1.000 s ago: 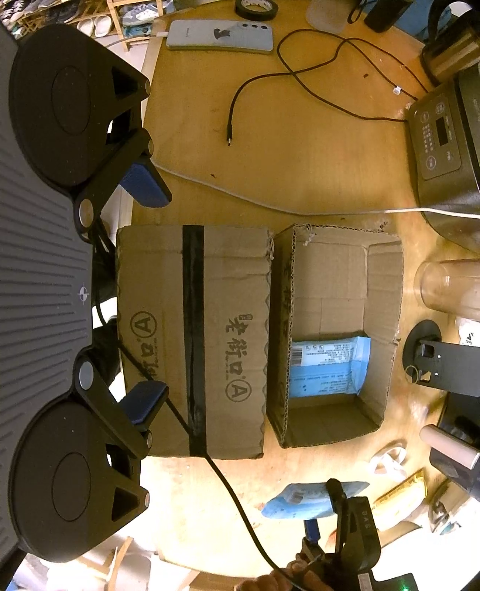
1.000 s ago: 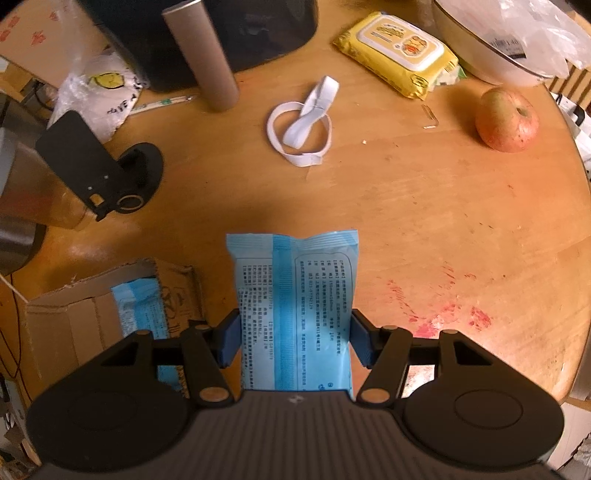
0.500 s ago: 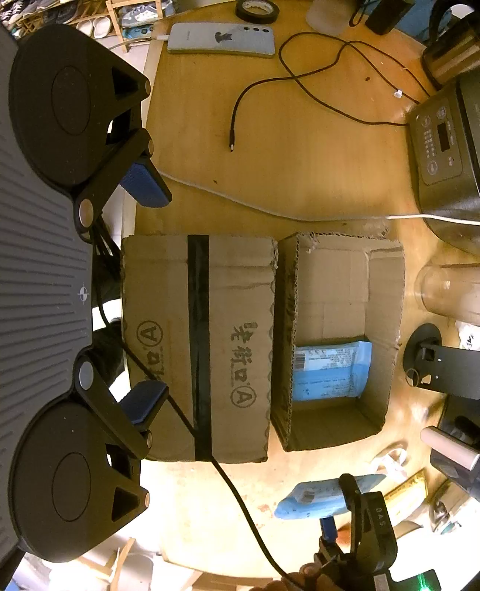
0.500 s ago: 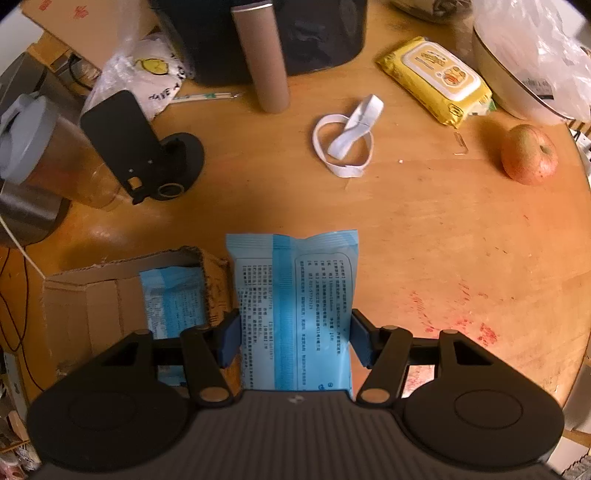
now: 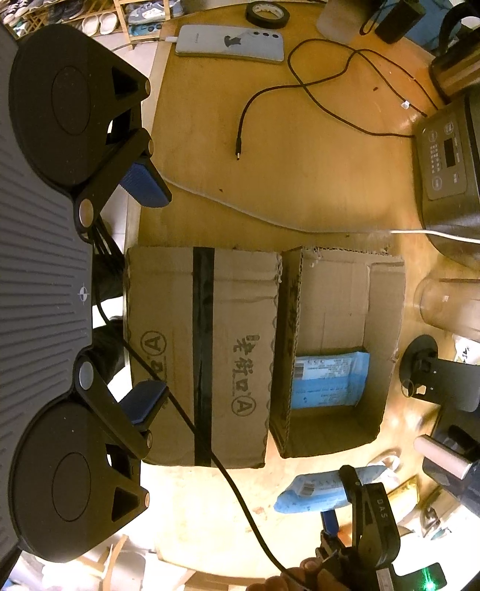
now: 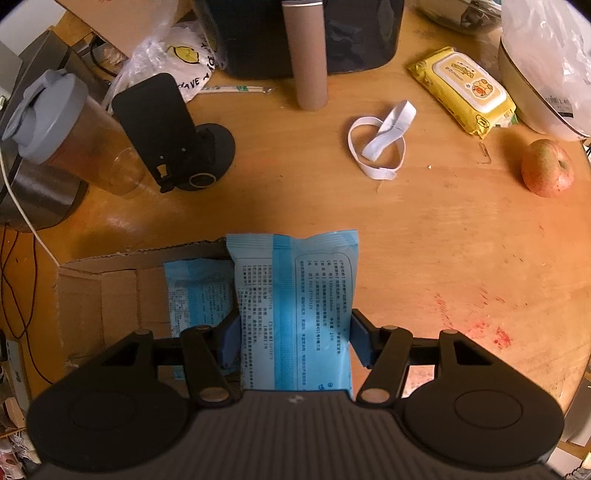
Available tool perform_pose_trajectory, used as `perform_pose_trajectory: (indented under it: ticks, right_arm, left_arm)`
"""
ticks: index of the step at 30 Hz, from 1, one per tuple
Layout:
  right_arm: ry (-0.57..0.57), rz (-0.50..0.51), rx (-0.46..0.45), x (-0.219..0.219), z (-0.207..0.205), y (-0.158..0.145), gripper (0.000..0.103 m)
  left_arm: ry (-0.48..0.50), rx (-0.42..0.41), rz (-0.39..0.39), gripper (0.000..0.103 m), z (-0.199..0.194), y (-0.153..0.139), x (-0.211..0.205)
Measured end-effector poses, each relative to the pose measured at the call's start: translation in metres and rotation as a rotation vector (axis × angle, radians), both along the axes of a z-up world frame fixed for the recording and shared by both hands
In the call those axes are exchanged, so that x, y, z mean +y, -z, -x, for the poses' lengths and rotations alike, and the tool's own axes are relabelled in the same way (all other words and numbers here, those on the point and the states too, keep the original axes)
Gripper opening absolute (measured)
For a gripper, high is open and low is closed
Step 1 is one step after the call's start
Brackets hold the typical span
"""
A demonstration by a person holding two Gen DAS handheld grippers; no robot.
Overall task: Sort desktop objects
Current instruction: 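Carry the smaller blue packet over the open box with the right gripper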
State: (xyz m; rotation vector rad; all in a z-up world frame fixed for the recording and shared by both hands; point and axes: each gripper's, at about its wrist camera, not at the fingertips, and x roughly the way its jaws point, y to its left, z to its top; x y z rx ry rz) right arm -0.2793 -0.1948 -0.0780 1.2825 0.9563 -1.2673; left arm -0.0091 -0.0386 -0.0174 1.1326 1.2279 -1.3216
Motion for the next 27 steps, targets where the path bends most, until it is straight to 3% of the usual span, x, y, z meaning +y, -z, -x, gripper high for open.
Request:
perform_pose_trajectory:
  ticks: [27]
  right_arm:
    - [-0.041,0.003,-0.009,-0.006,-0.043,-0.004,0.059]
  left_arm:
    - [-0.001,0.009,0.000,0.103,-0.016,0.002,-0.001]
